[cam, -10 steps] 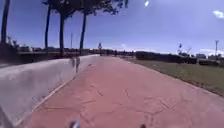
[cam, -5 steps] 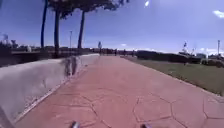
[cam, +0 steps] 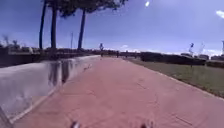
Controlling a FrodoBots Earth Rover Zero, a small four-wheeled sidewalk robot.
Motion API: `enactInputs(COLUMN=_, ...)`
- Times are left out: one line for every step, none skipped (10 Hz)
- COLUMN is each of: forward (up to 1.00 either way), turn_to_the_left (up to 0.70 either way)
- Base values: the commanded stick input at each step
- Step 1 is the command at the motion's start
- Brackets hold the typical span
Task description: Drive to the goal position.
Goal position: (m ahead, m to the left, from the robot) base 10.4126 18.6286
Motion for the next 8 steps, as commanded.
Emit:
enactInputs(forward=1.00, turn_to_the_left=0.00)
enactInputs(forward=1.00, turn_to_the_left=0.00)
enactInputs(forward=1.00, turn_to_the_left=0.00)
enactInputs(forward=1.00, turn_to_the_left=0.00)
enactInputs(forward=1.00, turn_to_the_left=0.00)
enactInputs(forward=1.00, turn_to_the_left=0.00)
enactInputs(forward=1.00, turn_to_the_left=0.00)
enactInputs(forward=1.00, turn_to_the_left=0.00)
